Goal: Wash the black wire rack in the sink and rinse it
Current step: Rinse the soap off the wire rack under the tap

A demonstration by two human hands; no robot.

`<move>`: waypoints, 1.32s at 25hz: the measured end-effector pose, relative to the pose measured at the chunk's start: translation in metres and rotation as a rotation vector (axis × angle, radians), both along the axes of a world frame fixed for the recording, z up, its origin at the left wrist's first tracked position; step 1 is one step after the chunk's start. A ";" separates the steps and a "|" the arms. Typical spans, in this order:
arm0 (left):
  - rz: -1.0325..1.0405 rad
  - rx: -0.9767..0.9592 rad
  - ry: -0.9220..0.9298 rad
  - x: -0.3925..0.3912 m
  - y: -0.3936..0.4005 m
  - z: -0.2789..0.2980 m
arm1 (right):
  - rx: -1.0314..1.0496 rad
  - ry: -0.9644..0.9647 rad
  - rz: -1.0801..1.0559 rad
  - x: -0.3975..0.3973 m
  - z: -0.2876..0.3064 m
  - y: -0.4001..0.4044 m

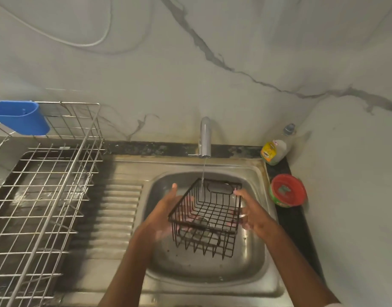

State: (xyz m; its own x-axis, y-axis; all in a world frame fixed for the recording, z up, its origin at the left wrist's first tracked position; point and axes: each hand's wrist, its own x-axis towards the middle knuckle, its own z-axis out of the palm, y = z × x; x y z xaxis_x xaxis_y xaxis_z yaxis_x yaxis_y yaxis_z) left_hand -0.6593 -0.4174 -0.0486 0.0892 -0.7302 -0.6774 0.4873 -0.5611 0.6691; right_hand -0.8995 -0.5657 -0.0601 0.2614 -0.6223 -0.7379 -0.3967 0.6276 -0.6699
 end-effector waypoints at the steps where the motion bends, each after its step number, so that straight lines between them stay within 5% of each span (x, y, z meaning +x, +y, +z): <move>1: -0.120 -0.001 -0.033 0.008 -0.003 0.000 | -0.096 -0.001 0.045 0.001 0.007 0.000; 3: -0.282 -0.003 -0.142 0.017 -0.017 -0.001 | -0.324 -0.026 0.159 0.004 0.023 0.004; 7: -0.275 0.007 -0.391 0.007 -0.062 -0.018 | -0.593 -0.025 0.173 0.005 0.041 0.018; 12: -0.366 -0.074 -0.506 -0.014 -0.106 -0.011 | -0.888 0.213 0.117 -0.001 0.061 0.042; 21: -0.214 -0.317 -0.660 -0.022 -0.128 0.001 | -1.013 0.342 0.079 -0.009 0.049 0.056; 33: -0.193 -0.305 -0.801 0.012 -0.106 0.005 | -0.956 0.137 0.132 0.004 0.032 0.045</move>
